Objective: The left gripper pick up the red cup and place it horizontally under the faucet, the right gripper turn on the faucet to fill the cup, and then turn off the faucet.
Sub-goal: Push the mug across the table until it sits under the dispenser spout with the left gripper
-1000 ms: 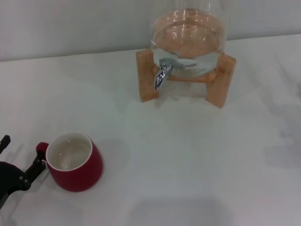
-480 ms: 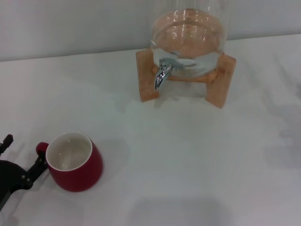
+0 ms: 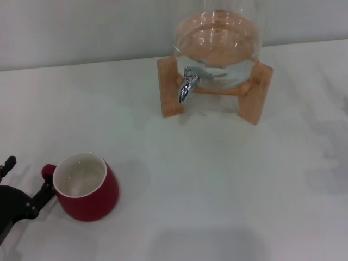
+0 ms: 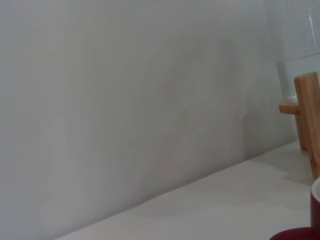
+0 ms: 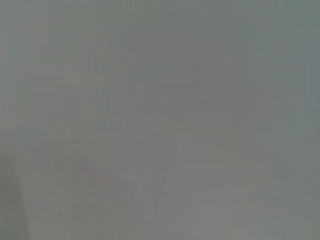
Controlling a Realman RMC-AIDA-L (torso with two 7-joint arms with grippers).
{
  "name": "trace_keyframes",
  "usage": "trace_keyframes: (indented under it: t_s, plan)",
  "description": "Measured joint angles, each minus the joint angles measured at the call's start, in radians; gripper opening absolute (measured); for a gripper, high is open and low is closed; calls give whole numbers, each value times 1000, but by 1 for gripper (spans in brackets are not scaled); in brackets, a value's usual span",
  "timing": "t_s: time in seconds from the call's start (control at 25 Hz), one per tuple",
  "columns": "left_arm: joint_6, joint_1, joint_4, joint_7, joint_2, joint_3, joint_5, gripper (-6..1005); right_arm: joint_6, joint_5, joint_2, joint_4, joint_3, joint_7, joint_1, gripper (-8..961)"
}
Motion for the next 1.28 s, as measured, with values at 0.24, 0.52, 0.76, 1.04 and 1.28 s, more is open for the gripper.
trace_keyframes:
  t_s: [0.24, 0.52, 0.76, 1.04, 1.28]
  plan:
    - [0, 0, 0, 0, 0, 0, 0, 877, 0, 0, 0, 0, 0, 0, 0, 872]
    - [-16, -3, 5, -4, -1, 0, 0, 813, 0, 0, 0, 0, 0, 0, 0, 872]
    - [-30, -14, 3, -10, -2, 0, 0, 764, -1, 0, 0, 0, 0, 0, 0, 872]
    - [-35, -14, 8, -11, -3, 0, 5, 760, -2, 0, 0, -2, 0, 0, 0, 872]
    - [-35, -14, 9, -11, -3, 0, 13, 757, -2, 0, 0, -3, 0, 0, 1, 872]
